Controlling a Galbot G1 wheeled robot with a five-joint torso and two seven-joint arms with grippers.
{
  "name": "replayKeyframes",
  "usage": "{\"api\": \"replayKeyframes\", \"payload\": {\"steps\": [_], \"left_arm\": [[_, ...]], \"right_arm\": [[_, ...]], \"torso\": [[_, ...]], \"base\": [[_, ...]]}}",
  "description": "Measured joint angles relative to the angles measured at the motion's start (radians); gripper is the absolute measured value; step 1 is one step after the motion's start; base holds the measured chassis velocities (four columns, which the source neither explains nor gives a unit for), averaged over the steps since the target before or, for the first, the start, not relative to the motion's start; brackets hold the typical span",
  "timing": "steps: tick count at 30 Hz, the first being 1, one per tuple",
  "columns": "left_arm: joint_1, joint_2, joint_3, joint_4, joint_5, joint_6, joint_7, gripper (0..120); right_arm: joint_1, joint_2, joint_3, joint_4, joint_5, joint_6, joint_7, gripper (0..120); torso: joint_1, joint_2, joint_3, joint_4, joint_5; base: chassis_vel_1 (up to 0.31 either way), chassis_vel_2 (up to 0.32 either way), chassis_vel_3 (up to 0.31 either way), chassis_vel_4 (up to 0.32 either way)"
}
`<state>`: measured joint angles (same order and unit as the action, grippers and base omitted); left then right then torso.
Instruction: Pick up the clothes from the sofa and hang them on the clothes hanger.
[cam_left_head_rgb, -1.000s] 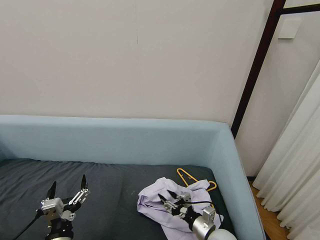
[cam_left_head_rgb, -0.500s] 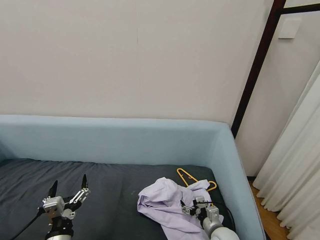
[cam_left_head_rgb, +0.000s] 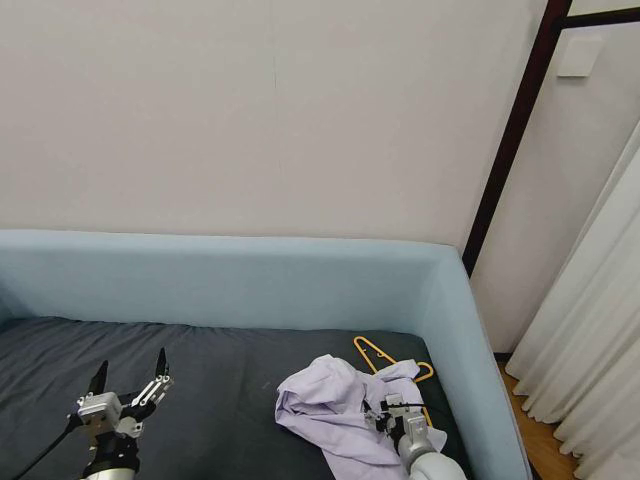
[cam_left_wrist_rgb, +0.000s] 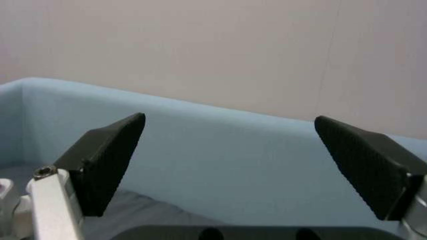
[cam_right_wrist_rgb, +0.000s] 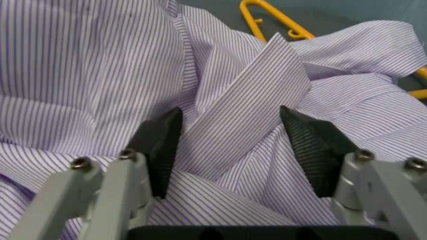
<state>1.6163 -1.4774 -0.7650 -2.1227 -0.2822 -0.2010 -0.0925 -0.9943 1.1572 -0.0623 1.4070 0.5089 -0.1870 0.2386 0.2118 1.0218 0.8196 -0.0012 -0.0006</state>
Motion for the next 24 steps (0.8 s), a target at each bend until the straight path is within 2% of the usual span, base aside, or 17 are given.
{"api": "replayKeyframes", "payload": {"steps": [2, 3, 6, 8, 10, 15, 24], "left_arm": [[-0.001, -0.003, 0.003, 0.001, 0.001, -0.001, -0.001, 100], [-0.001, -0.003, 0.003, 0.001, 0.001, -0.001, -0.001, 100], [-0.002, -0.008, 0.005, 0.001, 0.004, -0.001, -0.004, 100], [-0.002, -0.013, 0.006, 0.001, 0.006, -0.004, -0.005, 100], [-0.001, -0.015, 0.007, 0.0, 0.007, -0.005, -0.005, 100], [-0.001, -0.023, 0.012, -0.003, 0.011, -0.009, -0.007, 100], [-0.003, -0.03, 0.023, -0.006, 0.021, -0.012, -0.012, 100]], "right_arm": [[0.0, 0.002, 0.0, -0.002, 0.001, 0.007, 0.0, 48], [0.0, 0.002, 0.0, -0.002, 0.001, 0.007, 0.0, 48], [0.002, 0.003, 0.0, -0.004, 0.002, 0.013, -0.001, 36], [0.002, 0.002, 0.002, -0.004, 0.004, 0.014, -0.004, 25], [0.001, 0.001, 0.003, -0.002, 0.004, 0.015, -0.005, 22], [-0.006, -0.003, 0.013, 0.015, 0.009, 0.029, -0.007, 1], [-0.02, -0.026, 0.051, 0.083, 0.057, 0.034, -0.017, 0]], "torso": [[0.0, 0.0, 0.0, 0.0, 0.0], [0.0, 0.0, 0.0, 0.0, 0.0], [0.0, 0.0, 0.0, 0.0, 0.0], [0.0, 0.0, 0.0, 0.0, 0.0001], [0.0, 0.0, 0.0, 0.0, 0.0], [0.0, 0.0, 0.0, 0.0, 0.0001], [0.0, 0.0, 0.0, 0.0, 0.0001]], "base": [[0.0, 0.0, 0.0, 0.0], [0.0, 0.0, 0.0, 0.0], [0.0, 0.0, 0.0, 0.0], [0.0, 0.0, 0.0, 0.0], [0.0, 0.0, 0.0, 0.0], [0.0, 0.0, 0.0, 0.0], [0.0, 0.0, 0.0, 0.0]]}}
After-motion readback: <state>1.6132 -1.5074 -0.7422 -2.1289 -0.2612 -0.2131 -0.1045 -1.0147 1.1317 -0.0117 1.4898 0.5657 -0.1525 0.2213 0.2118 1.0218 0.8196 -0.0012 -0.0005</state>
